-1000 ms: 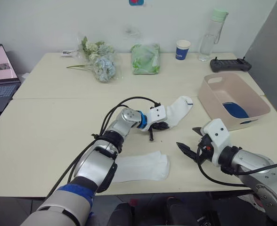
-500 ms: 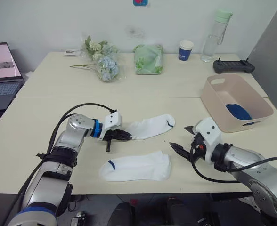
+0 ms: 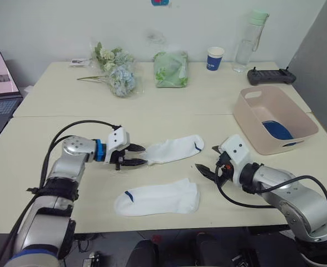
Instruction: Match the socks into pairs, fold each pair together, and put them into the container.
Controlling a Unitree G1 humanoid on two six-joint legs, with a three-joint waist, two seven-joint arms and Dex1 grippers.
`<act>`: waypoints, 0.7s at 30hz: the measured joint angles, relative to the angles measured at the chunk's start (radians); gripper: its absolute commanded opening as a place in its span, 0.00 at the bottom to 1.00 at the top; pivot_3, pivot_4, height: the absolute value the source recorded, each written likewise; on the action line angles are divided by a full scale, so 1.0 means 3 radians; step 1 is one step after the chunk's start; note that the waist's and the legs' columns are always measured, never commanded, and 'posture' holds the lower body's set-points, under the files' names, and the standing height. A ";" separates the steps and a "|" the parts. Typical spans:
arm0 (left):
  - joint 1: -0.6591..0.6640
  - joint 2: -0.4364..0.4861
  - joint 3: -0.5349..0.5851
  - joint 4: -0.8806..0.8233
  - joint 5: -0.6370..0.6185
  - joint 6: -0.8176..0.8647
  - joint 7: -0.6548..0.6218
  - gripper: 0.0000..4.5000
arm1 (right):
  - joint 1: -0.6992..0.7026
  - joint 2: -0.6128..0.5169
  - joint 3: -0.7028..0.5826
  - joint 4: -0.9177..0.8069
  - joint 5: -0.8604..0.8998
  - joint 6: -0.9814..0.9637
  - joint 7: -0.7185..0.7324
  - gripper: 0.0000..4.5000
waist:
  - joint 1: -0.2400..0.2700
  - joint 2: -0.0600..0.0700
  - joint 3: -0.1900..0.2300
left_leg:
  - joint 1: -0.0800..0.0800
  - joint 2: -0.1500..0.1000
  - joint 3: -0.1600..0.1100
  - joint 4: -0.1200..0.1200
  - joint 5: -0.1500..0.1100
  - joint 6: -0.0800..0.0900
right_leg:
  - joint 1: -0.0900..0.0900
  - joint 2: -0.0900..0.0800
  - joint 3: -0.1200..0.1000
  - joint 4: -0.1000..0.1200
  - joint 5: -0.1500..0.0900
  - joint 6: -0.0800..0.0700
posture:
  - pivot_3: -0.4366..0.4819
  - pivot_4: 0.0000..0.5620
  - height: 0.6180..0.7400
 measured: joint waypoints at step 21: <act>0.0432 -0.0462 0.0095 -0.1459 -0.0449 0.2345 0.1552 1.00 | -0.0807 0.0922 0.0009 0.2021 -0.0547 -0.0681 -0.0497 1.00 | 0.0025 0.0004 -0.0004 | 0.0008 -0.0006 0.0008 -0.0001 0.0001 -0.0002 | 0.0004 -0.0020 0.0004 0.0000 0.0001 -0.0001 | 0.48 0.27 1.00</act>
